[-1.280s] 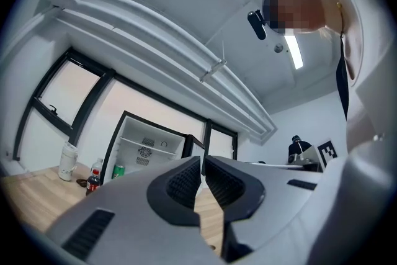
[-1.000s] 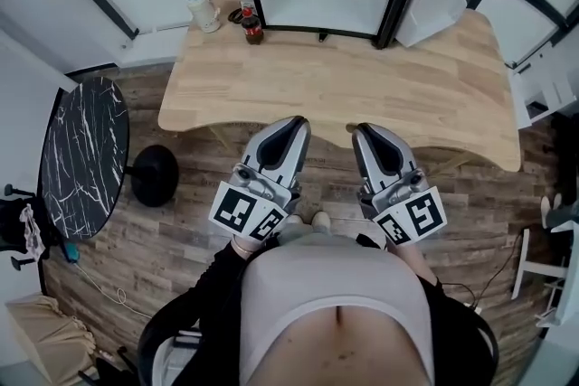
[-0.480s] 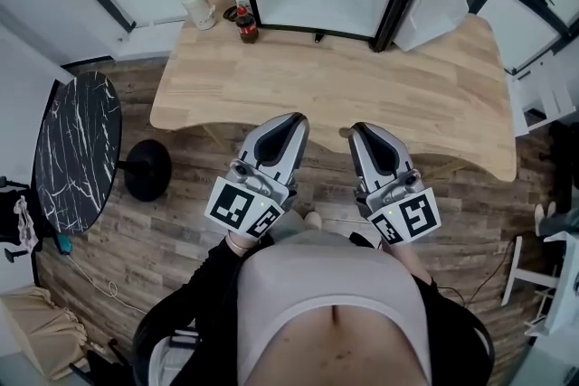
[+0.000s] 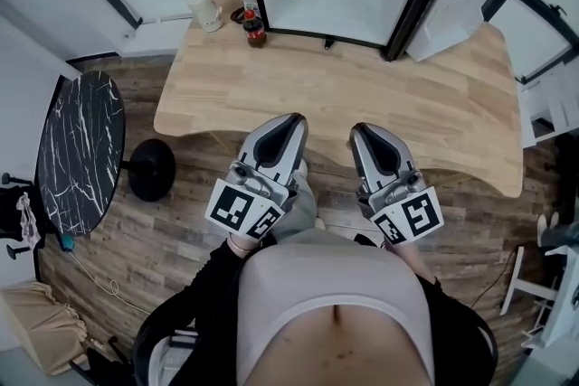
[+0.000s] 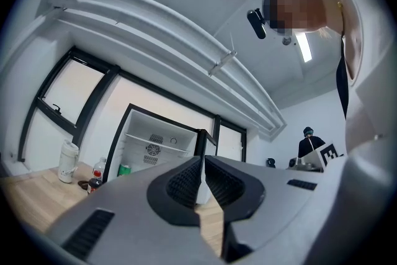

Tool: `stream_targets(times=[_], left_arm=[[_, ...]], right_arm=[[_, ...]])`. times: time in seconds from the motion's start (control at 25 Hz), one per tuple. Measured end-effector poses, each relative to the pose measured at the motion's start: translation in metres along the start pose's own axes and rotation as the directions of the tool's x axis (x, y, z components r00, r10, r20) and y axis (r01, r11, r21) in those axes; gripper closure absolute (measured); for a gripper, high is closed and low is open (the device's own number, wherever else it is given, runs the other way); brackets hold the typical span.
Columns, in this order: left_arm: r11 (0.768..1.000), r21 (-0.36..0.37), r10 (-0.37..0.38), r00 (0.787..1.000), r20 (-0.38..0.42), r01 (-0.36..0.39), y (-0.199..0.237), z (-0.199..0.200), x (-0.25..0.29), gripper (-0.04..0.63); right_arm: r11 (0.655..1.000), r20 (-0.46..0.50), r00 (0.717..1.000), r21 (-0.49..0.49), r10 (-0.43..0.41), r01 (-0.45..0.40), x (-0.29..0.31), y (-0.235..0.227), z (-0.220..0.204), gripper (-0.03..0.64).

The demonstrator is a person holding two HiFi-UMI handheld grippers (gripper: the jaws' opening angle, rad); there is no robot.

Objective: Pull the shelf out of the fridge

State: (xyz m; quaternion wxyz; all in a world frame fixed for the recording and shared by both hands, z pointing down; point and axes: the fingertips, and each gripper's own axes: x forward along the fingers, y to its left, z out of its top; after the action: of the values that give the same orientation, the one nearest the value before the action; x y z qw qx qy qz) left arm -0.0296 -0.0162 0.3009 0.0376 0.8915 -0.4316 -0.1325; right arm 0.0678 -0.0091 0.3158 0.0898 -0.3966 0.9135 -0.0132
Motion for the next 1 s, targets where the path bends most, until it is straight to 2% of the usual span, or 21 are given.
stream_targets(times=[0.2, 0.48, 0.68, 1.0], left_arm=[[0.999, -0.022, -0.038, 0.999, 0.017, 0.039, 0.035, 0.0, 0.044, 0.569], [0.994, 0.006, -0.107, 0.994, 0.02, 0.107, 0.093, 0.012, 0.125, 0.569], [0.991, -0.004, -0.137, 0.991, 0.004, 0.137, 0.134, 0.01, 0.169, 0.569], [0.98, -0.011, -0.198, 0.98, -0.021, 0.198, 0.157, 0.001, 0.211, 0.569]], right_arm=[[0.999, 0.011, 1.0, -0.036, -0.025, 0.025, 0.038, -0.031, 0.0, 0.575], [0.994, 0.037, 0.996, -0.073, -0.079, 0.082, 0.111, -0.093, 0.012, 0.575], [0.99, 0.051, 0.992, -0.081, -0.114, 0.118, 0.159, -0.13, 0.014, 0.574], [0.982, 0.058, 0.986, -0.092, -0.159, 0.164, 0.195, -0.163, 0.007, 0.574]])
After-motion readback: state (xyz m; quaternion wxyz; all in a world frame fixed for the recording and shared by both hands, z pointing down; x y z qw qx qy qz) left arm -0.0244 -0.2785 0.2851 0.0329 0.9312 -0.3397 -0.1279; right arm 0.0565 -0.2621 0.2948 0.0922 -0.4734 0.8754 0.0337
